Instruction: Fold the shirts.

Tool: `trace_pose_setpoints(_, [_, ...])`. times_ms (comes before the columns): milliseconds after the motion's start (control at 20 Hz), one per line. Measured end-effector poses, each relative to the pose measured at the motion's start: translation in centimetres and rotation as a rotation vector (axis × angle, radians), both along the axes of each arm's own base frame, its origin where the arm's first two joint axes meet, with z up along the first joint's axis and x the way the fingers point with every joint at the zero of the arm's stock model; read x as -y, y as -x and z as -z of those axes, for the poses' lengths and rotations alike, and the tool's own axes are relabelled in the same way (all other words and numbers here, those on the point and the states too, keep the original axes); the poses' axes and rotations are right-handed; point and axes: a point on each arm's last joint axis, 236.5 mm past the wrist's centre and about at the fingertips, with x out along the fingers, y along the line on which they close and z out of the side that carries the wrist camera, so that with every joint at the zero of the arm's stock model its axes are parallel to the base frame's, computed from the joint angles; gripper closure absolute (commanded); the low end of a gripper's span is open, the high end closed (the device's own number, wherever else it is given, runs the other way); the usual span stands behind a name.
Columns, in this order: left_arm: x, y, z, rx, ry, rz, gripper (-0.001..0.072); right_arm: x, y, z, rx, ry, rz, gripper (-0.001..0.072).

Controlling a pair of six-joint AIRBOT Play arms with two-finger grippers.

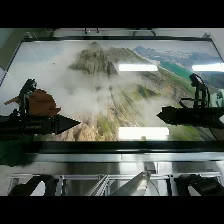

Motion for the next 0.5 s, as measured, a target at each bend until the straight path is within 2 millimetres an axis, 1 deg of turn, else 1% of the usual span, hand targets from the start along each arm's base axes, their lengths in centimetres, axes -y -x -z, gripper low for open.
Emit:
trace_pose_setpoints(200, [0.0, 0.0, 0.0, 0.0, 0.0, 0.0, 0.069, 0.0, 0.0, 0.0, 0.0, 0.0, 0.0, 0.0691])
trace_pose_setpoints(250, [0.0, 0.0, 0.0, 0.0, 0.0, 0.0, 0.0585, 0.0, 0.0, 0.0, 0.0, 0.0, 0.0, 0.0691])
trace_pose_setpoints(300, [0.0, 0.0, 0.0, 0.0, 0.0, 0.0, 0.0236, 0.0, 0.0, 0.0, 0.0, 0.0, 0.0, 0.0692])
trace_pose_setpoints(350, [0.0, 0.0, 0.0, 0.001, -0.001, -0.001, -0.0012, 0.0, 0.0, 0.0, 0.0, 0.0, 0.0, 0.0691])
trace_pose_setpoints(450, [-0.2, -0.6, -0.2, 0.015, -0.006, -0.018, -0.0004, 0.0, 0.0, 0.0, 0.0, 0.0, 0.0, 0.0691])
trace_pose_setpoints(500, [-0.5, -1.2, -0.6, 0.033, -0.012, -0.041, -0.0004, 0.0, 0.0, 0.0, 0.0, 0.0, 0.0, 0.0691])
